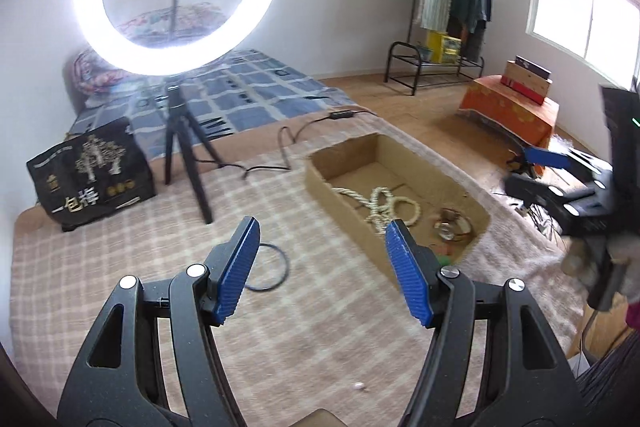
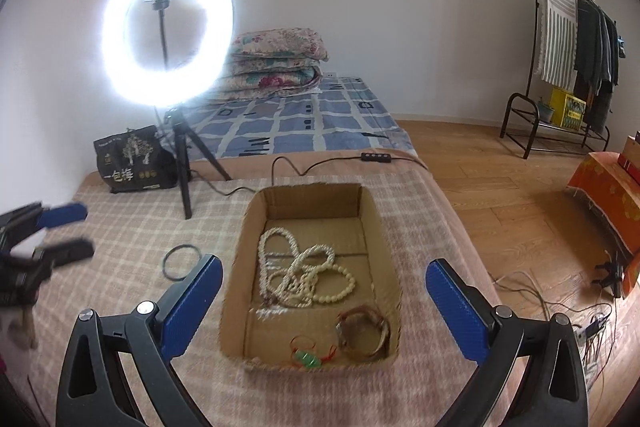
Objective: Organize jewelry
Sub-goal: 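Move left tool toward black bangle while right tool approaches another pearl earring, then close left tool on black bangle while right tool grasps pearl earring, then lift and carry bangle in left tool while right tool carries earring to box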
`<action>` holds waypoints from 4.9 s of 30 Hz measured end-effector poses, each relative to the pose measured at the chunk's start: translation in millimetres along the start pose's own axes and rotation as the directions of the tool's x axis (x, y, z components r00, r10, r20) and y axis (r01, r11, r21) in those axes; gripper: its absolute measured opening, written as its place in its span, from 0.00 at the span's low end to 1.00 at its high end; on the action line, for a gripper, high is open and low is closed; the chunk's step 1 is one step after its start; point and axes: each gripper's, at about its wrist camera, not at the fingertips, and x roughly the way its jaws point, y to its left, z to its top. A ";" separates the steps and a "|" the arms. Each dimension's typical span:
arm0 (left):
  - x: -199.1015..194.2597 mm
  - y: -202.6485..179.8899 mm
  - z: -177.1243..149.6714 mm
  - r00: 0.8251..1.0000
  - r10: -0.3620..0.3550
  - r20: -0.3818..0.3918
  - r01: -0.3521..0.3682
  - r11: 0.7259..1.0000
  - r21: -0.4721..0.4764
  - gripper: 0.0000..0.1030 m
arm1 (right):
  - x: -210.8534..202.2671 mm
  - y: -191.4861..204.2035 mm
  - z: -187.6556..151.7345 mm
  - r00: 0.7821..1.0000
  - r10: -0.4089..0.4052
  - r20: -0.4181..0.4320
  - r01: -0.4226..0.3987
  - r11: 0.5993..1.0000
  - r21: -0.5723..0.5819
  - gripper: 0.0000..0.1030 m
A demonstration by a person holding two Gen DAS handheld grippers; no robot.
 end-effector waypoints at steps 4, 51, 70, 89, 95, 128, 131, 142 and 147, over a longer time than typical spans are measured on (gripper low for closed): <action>5.0 34.7 -2.8 0.999 0.036 -0.026 -0.038 0.996 -0.084 0.65 | -18.1 28.1 -16.6 0.998 0.058 0.002 -0.058 0.998 -0.032 1.00; 168.3 96.5 -67.8 0.932 0.095 -0.349 -0.203 0.937 -0.286 0.35 | 70.9 159.5 -137.6 0.896 0.322 -0.307 -0.394 0.895 -0.211 0.28; 180.3 101.5 -70.2 0.938 0.138 -0.318 -0.217 0.949 -0.228 0.03 | 75.1 177.6 -147.2 0.904 0.277 -0.326 -0.380 0.870 -0.314 0.07; 115.8 113.5 -50.7 0.955 0.197 -0.223 -0.249 0.939 -0.239 0.01 | 54.5 159.2 -125.0 0.918 0.290 -0.271 -0.359 0.899 -0.253 0.06; 93.0 104.4 -43.5 0.959 0.208 -0.191 -0.249 0.942 -0.225 0.01 | 42.2 154.1 -114.5 0.928 0.282 -0.244 -0.342 0.904 -0.257 0.06; 64.1 6.7 12.8 0.997 0.037 -0.075 -0.052 0.977 -0.206 0.01 | -10.2 76.6 -57.0 0.962 0.246 -0.115 -0.266 0.939 -0.218 0.06; 73.2 -1.3 21.1 0.997 0.020 -0.070 -0.034 0.977 -0.208 0.01 | -5.5 67.8 -52.4 0.965 0.238 -0.114 -0.258 0.943 -0.212 0.06; 117.4 -31.4 51.2 0.997 -0.025 -0.070 0.012 0.984 -0.179 0.01 | 20.3 47.3 -42.0 0.964 0.231 -0.133 -0.255 0.944 -0.208 0.06; 140.2 -40.9 62.4 0.996 -0.038 -0.083 0.024 0.985 -0.170 0.01 | 31.5 41.2 -38.9 0.960 0.239 -0.146 -0.265 0.943 -0.200 0.06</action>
